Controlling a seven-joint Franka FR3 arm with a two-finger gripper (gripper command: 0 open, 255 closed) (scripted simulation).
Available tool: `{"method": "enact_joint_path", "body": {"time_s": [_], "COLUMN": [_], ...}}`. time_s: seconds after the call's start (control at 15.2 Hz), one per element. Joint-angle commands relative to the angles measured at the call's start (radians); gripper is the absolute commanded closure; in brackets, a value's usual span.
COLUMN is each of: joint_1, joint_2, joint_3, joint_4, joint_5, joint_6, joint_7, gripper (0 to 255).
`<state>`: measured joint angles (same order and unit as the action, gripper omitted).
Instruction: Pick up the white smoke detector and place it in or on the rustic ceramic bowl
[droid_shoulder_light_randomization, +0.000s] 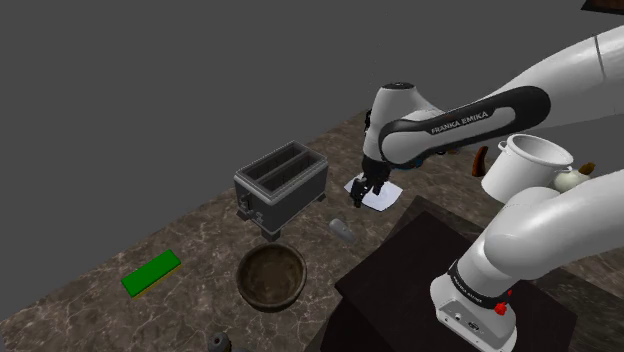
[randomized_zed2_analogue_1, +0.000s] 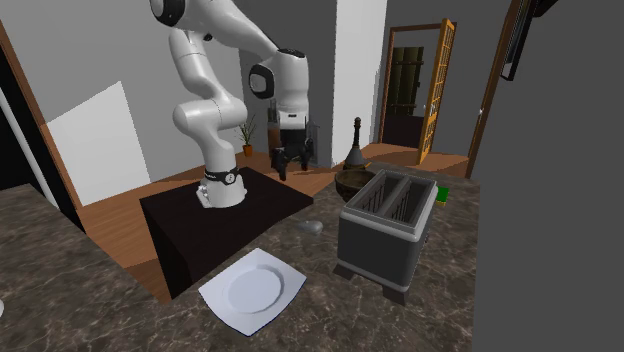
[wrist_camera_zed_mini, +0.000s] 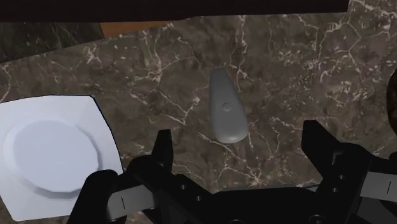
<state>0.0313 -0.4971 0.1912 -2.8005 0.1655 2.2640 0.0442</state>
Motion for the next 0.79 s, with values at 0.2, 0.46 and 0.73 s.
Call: {"method": "enact_joint_path", "body": {"time_s": [0.2, 0.46, 0.73], "joint_1": [-0.013, -0.042, -0.051], "joint_2": [0.221, 0.428, 0.545], "joint_3": [0.047, 0.081, 0.077], "joint_4": [-0.014, 0.016, 0.036], "joint_5": [-0.003, -0.068, -0.147], "joint_6": [0.262, 0.456, 0.555], "joint_7": [0.058, 0.141, 0.210], "gripper": [0, 0, 0]}}
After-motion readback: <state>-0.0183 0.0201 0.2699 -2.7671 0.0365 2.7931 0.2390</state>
